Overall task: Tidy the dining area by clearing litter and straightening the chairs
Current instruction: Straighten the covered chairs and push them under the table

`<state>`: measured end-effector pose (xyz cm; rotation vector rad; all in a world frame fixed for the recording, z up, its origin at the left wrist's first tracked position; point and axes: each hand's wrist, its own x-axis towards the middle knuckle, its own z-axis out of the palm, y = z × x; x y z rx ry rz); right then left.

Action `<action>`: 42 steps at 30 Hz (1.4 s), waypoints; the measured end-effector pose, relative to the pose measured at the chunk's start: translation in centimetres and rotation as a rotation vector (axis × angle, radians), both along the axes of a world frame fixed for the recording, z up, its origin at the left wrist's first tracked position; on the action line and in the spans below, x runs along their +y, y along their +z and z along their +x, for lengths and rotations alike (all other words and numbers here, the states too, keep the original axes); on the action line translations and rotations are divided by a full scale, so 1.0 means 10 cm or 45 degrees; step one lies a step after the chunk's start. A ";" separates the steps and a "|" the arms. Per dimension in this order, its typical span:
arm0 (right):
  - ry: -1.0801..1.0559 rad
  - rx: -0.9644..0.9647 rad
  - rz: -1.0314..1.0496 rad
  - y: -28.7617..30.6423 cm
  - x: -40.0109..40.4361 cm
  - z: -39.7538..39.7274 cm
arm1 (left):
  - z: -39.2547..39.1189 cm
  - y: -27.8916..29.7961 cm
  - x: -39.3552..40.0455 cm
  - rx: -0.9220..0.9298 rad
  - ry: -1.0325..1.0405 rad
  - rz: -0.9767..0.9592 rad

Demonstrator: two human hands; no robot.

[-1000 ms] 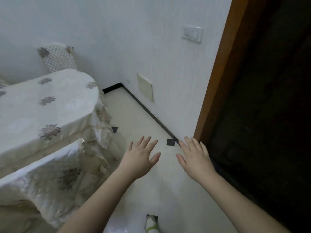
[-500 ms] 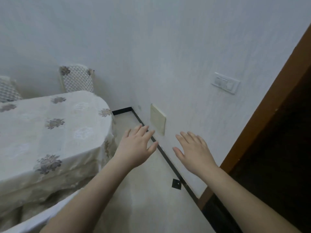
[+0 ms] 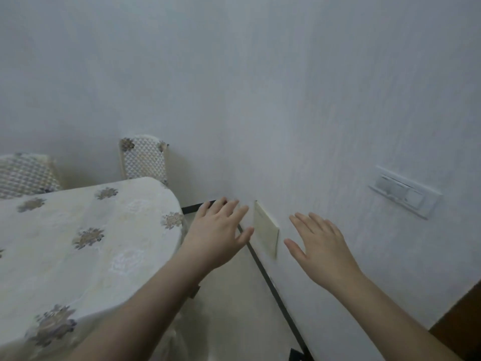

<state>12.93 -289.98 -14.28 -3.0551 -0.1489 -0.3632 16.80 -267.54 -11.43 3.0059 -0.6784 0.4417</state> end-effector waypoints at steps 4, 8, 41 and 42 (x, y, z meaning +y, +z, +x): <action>0.067 0.001 0.030 0.14 -0.21 0.62 | 0.44 0.20 -0.20 -0.045 0.050 0.034; 0.154 -0.046 0.010 0.30 -0.19 1.21 | 0.90 0.32 -0.26 -0.026 0.133 0.065; 0.371 -0.171 0.035 0.24 1.26 5.95 | 5.30 0.08 1.12 -0.139 0.434 0.001; 0.382 -0.165 0.040 0.23 1.21 6.12 | 5.48 0.07 1.06 -0.140 0.427 0.012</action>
